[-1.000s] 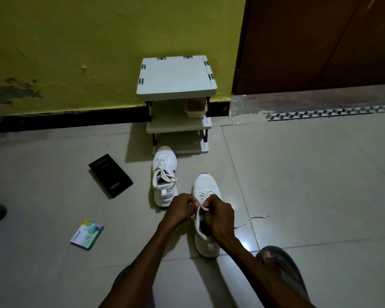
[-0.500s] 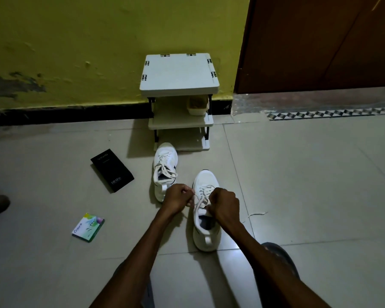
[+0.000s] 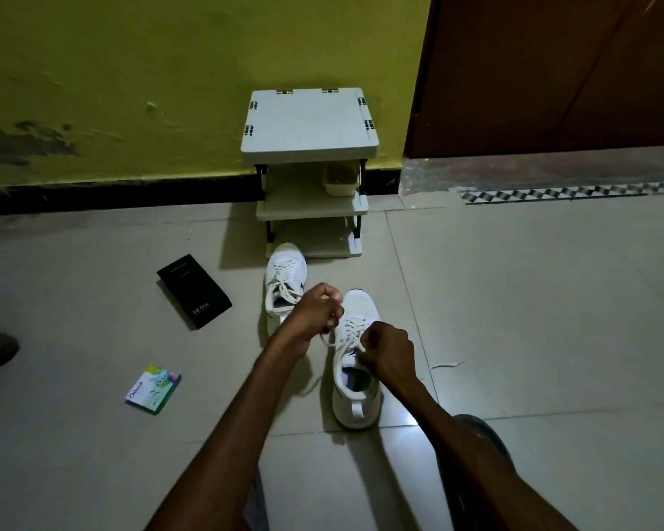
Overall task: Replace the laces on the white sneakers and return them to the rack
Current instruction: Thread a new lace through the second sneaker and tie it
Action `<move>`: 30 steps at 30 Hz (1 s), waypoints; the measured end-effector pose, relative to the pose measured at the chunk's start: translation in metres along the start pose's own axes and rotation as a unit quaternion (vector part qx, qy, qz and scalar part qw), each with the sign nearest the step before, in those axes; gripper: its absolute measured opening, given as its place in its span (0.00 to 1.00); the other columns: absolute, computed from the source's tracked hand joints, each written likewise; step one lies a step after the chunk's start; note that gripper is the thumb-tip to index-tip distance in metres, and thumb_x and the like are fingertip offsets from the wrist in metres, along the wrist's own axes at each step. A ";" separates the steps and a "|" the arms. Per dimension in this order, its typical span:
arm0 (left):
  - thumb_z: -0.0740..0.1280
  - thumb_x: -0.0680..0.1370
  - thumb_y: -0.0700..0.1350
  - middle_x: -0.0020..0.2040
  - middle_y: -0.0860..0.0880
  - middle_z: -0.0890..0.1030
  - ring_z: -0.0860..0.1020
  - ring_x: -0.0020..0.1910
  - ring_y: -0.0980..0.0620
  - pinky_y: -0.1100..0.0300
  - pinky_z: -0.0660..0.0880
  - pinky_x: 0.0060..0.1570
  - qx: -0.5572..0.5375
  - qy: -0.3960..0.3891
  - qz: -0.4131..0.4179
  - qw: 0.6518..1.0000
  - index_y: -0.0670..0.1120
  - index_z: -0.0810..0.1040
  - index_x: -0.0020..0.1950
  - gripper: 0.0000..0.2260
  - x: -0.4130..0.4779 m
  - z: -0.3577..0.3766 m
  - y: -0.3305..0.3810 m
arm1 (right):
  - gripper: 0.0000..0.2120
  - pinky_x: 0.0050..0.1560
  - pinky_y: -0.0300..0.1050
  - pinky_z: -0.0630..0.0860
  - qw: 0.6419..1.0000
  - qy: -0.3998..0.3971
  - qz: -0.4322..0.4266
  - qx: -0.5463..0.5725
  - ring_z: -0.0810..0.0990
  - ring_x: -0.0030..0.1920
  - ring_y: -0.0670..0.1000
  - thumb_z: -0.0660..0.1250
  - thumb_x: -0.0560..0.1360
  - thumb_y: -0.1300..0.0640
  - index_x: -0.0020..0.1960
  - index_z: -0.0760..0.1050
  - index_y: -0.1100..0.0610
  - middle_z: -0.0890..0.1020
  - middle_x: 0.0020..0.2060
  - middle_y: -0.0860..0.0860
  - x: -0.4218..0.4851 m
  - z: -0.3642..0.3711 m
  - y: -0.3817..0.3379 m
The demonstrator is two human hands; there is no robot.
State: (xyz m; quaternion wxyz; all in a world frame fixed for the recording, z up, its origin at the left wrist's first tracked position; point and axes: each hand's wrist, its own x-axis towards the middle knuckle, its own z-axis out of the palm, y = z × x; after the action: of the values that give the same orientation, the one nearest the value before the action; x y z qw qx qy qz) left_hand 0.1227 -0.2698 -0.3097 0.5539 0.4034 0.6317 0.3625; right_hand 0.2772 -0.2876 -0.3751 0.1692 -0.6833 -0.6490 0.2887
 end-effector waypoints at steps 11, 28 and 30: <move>0.63 0.79 0.40 0.37 0.47 0.81 0.79 0.39 0.49 0.58 0.72 0.42 0.360 -0.074 0.058 0.928 0.44 0.81 0.41 0.10 -0.009 0.001 -0.014 | 0.15 0.29 0.33 0.64 0.999 -0.007 0.025 0.045 0.78 0.36 0.46 0.81 0.59 0.52 0.40 0.77 0.53 0.81 0.36 0.46 -0.002 -0.005 0.006; 0.61 0.80 0.35 0.37 0.46 0.80 0.76 0.29 0.60 0.70 0.69 0.25 0.237 0.092 0.106 0.961 0.46 0.74 0.48 0.06 -0.017 -0.017 0.038 | 0.13 0.29 0.34 0.62 1.000 0.005 0.015 0.003 0.78 0.37 0.47 0.78 0.63 0.51 0.40 0.77 0.54 0.80 0.37 0.47 -0.010 -0.006 0.000; 0.62 0.79 0.33 0.35 0.45 0.82 0.77 0.27 0.58 0.67 0.73 0.28 0.265 0.042 0.109 0.957 0.44 0.76 0.44 0.09 -0.016 -0.012 0.029 | 0.10 0.28 0.33 0.63 1.000 -0.012 0.018 -0.022 0.79 0.37 0.48 0.77 0.65 0.51 0.42 0.80 0.54 0.82 0.38 0.48 -0.009 -0.010 -0.002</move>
State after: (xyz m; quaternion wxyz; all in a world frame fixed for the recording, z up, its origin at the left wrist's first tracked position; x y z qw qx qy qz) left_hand 0.1153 -0.2726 -0.2754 0.3569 0.5863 0.6804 0.2567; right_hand 0.2819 -0.2945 -0.3652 0.1411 -0.6949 -0.6450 0.2851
